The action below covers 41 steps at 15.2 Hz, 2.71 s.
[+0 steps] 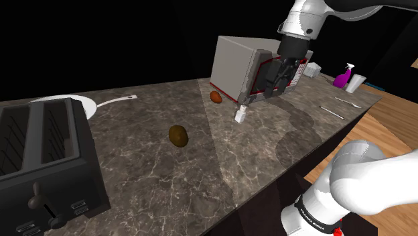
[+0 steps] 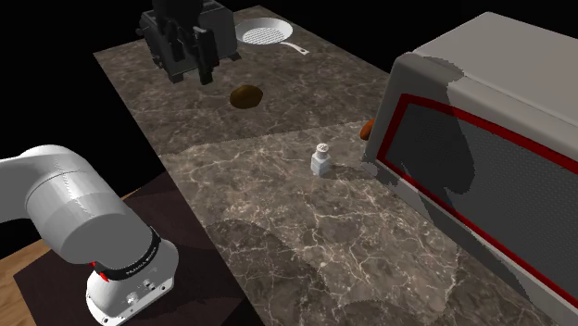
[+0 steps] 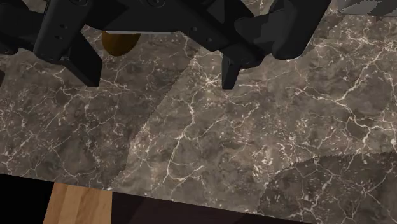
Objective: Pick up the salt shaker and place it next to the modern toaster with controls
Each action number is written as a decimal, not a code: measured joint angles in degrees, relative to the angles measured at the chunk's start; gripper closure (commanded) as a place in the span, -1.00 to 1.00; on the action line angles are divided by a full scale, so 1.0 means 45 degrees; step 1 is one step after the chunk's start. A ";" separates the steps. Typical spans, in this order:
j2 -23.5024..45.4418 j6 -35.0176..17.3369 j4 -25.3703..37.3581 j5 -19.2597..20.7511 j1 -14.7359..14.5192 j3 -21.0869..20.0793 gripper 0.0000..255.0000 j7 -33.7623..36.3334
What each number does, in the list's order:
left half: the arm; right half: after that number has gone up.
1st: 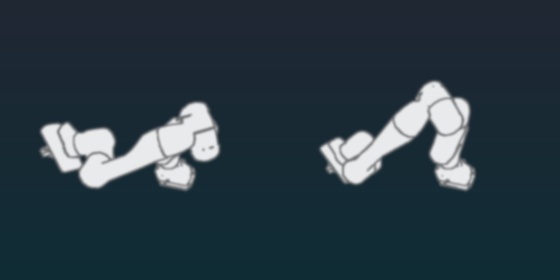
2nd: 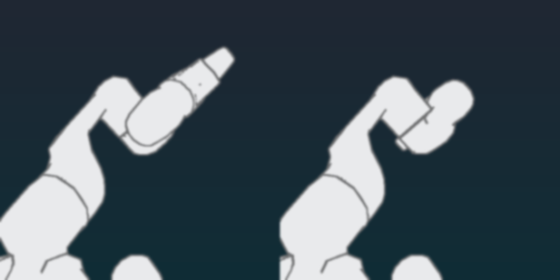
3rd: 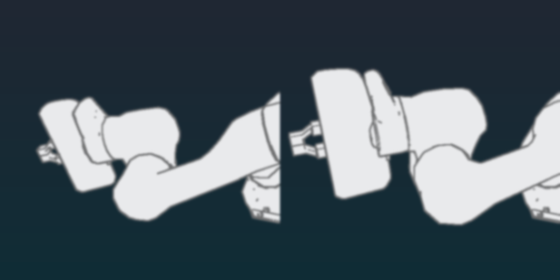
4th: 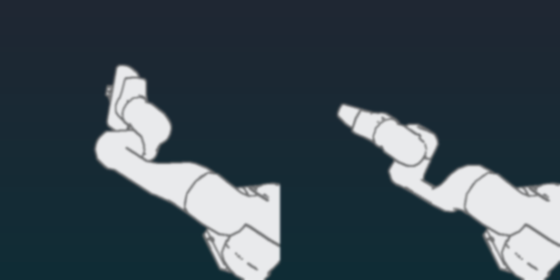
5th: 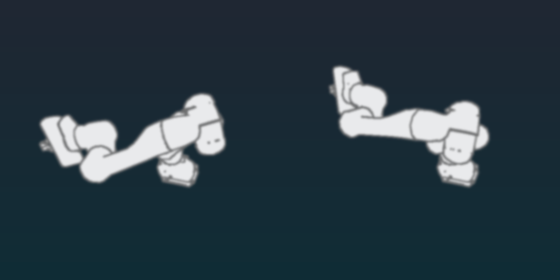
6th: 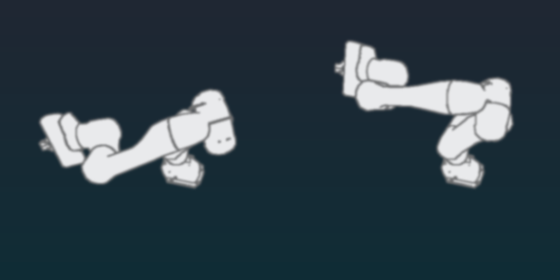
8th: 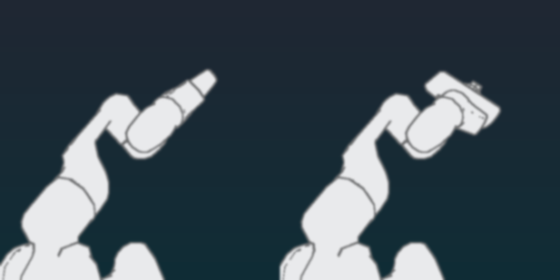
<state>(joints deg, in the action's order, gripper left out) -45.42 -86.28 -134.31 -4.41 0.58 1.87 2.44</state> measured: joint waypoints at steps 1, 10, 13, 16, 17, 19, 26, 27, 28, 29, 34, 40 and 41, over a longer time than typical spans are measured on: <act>0.0000 0.0000 0.0000 0.0000 0.0000 0.0000 -1.00 0.0000; 0.2131 -0.2853 -0.0672 0.0947 0.0575 0.1007 -1.00 -0.1036; 0.3337 -0.3900 -0.0455 0.1215 0.0771 0.1437 -1.00 -0.1442; 0.4337 -0.4863 -0.0362 0.1405 0.0944 0.1802 -1.00 -0.1773; 0.4803 -0.5111 -0.0111 0.1433 0.0984 0.1928 -1.00 -0.1891; 0.5623 -0.5805 0.0052 0.1484 0.1073 0.2167 -1.00 -0.2113; 0.8682 -0.7562 0.1499 0.1287 0.1403 0.2948 -1.00 -0.3026; 0.8997 -0.7742 0.1644 0.1240 0.1445 0.3017 -1.00 -0.3122; 0.9199 -0.7870 0.1724 0.1204 0.1473 0.3061 -1.00 -0.3200; 0.9336 -0.8010 0.1725 0.1173 0.1476 0.3071 -1.00 -0.3221; 0.9819 -0.8902 0.1305 0.1034 0.1494 0.3109 -1.00 -0.3352; 0.9956 -0.9154 0.1191 0.0989 0.1491 0.3107 -1.00 -0.3372; 0.9958 -0.9157 0.1190 0.0988 0.1491 0.3107 -1.00 -0.3373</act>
<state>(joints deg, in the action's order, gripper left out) -0.61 -127.49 -128.96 0.03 7.29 15.85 -12.73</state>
